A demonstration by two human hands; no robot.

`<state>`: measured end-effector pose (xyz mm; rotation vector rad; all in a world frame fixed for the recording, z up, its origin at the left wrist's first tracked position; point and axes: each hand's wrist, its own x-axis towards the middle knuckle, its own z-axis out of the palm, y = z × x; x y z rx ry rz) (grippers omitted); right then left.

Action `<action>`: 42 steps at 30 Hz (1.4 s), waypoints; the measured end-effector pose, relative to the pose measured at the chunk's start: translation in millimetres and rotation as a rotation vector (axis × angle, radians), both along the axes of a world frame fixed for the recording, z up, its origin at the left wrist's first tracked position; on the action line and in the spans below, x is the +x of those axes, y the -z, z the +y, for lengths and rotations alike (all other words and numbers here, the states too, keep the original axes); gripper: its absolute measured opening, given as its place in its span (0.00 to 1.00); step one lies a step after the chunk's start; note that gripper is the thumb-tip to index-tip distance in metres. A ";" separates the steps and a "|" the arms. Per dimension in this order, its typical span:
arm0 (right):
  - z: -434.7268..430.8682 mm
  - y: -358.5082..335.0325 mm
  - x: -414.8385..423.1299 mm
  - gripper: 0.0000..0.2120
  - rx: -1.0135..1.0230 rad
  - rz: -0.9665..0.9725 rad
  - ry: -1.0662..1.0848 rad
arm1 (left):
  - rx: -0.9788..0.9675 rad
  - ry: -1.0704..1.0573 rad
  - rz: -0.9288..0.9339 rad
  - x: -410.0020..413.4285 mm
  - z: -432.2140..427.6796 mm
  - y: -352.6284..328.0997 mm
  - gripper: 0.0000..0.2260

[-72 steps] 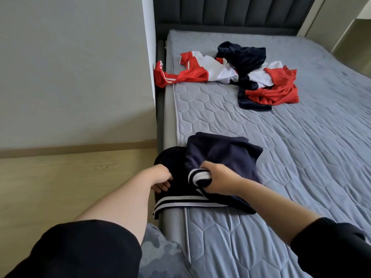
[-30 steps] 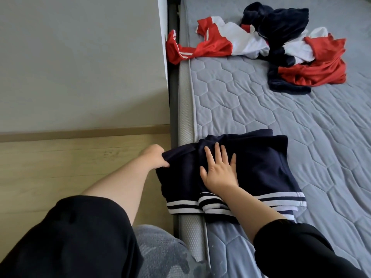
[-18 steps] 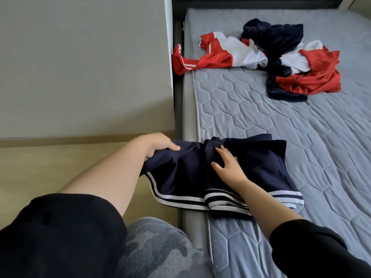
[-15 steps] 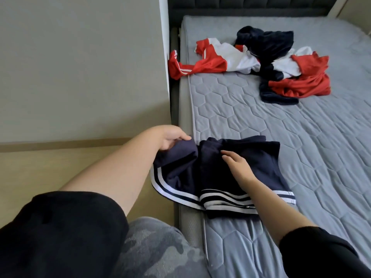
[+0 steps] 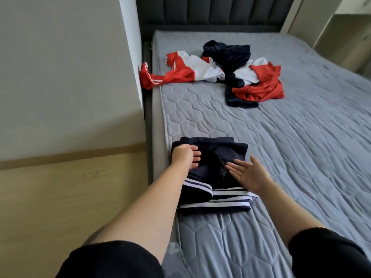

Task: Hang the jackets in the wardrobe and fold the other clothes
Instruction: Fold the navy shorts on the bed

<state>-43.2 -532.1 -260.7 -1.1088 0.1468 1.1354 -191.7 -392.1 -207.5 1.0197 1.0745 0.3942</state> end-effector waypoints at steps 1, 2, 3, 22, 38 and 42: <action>-2.8 -0.5 0.7 0.24 -0.016 -0.011 -0.008 | 0.197 0.076 0.243 -0.1 1.0 7.5 0.10; -4.9 -2.1 0.6 0.24 -0.033 -0.024 -0.017 | 0.388 0.190 0.449 -1.3 0.7 12.1 0.11; -6.0 -3.8 0.3 0.24 -0.053 -0.043 -0.027 | 0.532 0.323 0.603 -2.7 -1.2 15.1 0.12; -15.3 -18.0 7.3 0.21 -0.297 -0.201 -0.251 | 0.196 0.178 0.287 -5.7 -12.6 16.4 0.13; 3.9 12.9 27.4 0.03 -0.719 -0.828 -0.106 | 1.020 0.766 0.894 -3.8 -12.9 75.7 0.25; 5.3 19.1 29.2 0.12 -0.716 -0.878 -0.055 | 1.090 0.775 0.913 -2.5 -10.6 82.1 0.26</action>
